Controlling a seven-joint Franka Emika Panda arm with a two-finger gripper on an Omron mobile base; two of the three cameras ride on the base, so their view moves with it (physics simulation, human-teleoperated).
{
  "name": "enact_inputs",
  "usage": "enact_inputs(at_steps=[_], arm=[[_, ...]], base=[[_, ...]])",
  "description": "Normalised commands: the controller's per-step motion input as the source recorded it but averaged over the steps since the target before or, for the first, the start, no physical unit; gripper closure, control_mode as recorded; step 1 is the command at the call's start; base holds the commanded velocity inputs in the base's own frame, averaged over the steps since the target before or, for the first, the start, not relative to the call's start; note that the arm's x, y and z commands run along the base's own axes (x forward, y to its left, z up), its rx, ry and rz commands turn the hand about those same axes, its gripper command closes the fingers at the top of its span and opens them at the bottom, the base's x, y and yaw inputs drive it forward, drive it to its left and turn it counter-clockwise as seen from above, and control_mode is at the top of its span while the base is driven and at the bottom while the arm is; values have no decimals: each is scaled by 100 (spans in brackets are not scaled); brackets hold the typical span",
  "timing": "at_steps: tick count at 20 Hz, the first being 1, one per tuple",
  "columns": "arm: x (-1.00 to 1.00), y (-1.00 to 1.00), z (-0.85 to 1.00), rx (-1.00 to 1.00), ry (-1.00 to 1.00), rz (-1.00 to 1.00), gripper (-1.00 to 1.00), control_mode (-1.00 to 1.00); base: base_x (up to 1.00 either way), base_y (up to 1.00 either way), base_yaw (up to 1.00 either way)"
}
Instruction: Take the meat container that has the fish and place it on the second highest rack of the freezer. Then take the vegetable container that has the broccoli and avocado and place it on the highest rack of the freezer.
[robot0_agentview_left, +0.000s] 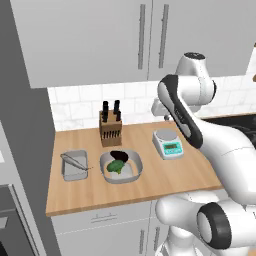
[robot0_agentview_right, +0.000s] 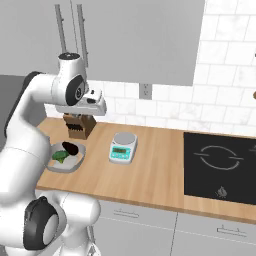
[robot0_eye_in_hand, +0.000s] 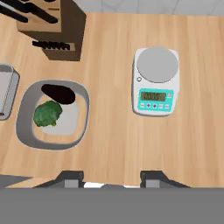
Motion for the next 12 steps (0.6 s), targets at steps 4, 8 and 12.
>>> enact_inputs(at_steps=[4, 8, 12], arm=[[-28, 23, -47, -13, 16, 6, -100, -100], [-52, 92, -100, -26, 30, 32, -100, -100], [-43, 82, -100, -10, 32, 34, -100, -100]], base=[[0, 0, 0], [0, 0, 0], [0, 0, 0]])
